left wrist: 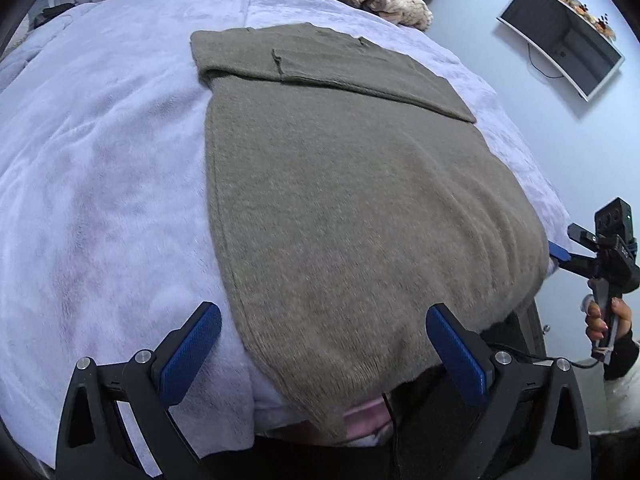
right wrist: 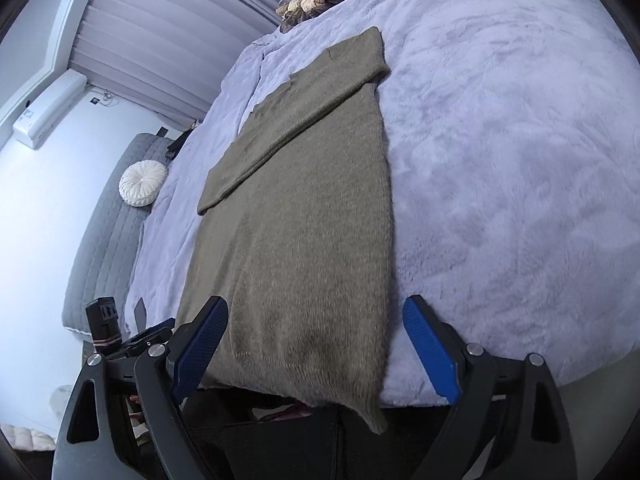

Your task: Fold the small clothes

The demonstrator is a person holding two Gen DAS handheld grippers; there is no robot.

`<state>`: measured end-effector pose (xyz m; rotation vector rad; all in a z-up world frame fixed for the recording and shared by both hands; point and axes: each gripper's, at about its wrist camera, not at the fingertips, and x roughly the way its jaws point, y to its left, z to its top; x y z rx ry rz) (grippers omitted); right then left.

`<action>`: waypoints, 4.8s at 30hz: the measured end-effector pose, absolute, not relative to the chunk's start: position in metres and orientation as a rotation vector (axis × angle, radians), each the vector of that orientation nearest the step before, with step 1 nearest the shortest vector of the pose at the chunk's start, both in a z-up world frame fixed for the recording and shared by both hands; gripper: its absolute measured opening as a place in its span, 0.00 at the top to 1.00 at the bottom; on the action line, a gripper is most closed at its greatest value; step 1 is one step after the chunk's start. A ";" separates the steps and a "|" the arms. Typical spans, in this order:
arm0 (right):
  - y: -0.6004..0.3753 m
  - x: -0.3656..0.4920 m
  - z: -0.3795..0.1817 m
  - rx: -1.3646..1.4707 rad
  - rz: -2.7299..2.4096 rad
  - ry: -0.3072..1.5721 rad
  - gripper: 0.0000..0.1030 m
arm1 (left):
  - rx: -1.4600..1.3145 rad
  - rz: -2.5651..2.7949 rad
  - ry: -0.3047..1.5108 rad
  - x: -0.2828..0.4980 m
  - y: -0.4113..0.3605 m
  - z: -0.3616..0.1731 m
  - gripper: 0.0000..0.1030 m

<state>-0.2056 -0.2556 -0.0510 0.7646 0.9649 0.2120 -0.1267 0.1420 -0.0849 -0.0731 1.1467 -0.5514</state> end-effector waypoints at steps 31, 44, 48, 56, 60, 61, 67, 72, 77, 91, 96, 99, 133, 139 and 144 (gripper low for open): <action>-0.197 -0.218 -0.082 1.012 0.547 0.914 0.93 | -0.249 -0.814 1.244 -0.158 0.135 -0.099 0.82; -0.211 -0.132 -0.021 1.133 0.726 0.625 0.93 | -0.477 -0.819 0.878 -0.066 0.159 -0.005 0.82; -0.218 -0.084 -0.005 1.103 0.725 0.610 0.93 | -0.492 -0.792 0.827 -0.017 0.154 0.009 0.82; -0.247 0.036 -0.012 1.093 0.619 0.673 0.93 | -0.280 -0.551 0.801 0.079 0.119 0.012 0.82; -0.259 0.064 -0.054 1.172 0.557 0.745 0.93 | -0.158 -0.505 0.896 0.089 0.104 -0.020 0.14; -0.260 0.063 -0.062 1.187 0.564 0.750 0.93 | -0.123 -0.500 0.878 0.084 0.101 -0.026 0.13; -0.262 0.005 -0.063 1.201 0.728 0.652 0.93 | -0.028 -0.556 0.982 0.080 0.093 -0.061 0.13; -0.259 -0.067 -0.047 1.174 0.793 0.588 0.93 | -0.126 -0.633 1.030 0.081 0.101 -0.063 0.13; -0.257 -0.115 -0.063 1.187 0.761 0.619 0.92 | -0.035 -0.803 1.141 0.067 0.066 -0.076 0.13; -0.263 -0.154 -0.097 1.260 0.653 0.669 0.90 | 0.252 -0.973 1.205 0.018 -0.011 -0.090 0.91; -0.261 -0.146 -0.084 1.239 0.639 0.657 0.90 | 0.143 -0.910 1.068 0.015 0.020 -0.061 0.91; -0.260 -0.134 -0.067 1.211 0.653 0.637 0.90 | 0.014 -0.832 0.947 0.029 0.051 -0.027 0.91; -0.297 0.106 -0.075 1.162 0.393 0.802 0.90 | -0.068 -0.609 1.207 0.125 0.092 -0.087 0.35; -0.289 0.022 -0.066 1.201 0.591 0.672 0.90 | 0.018 -0.750 1.219 0.045 0.088 -0.106 0.35; -0.284 -0.075 -0.078 1.252 0.617 0.647 0.90 | 0.166 -0.876 1.195 -0.024 0.080 -0.108 0.35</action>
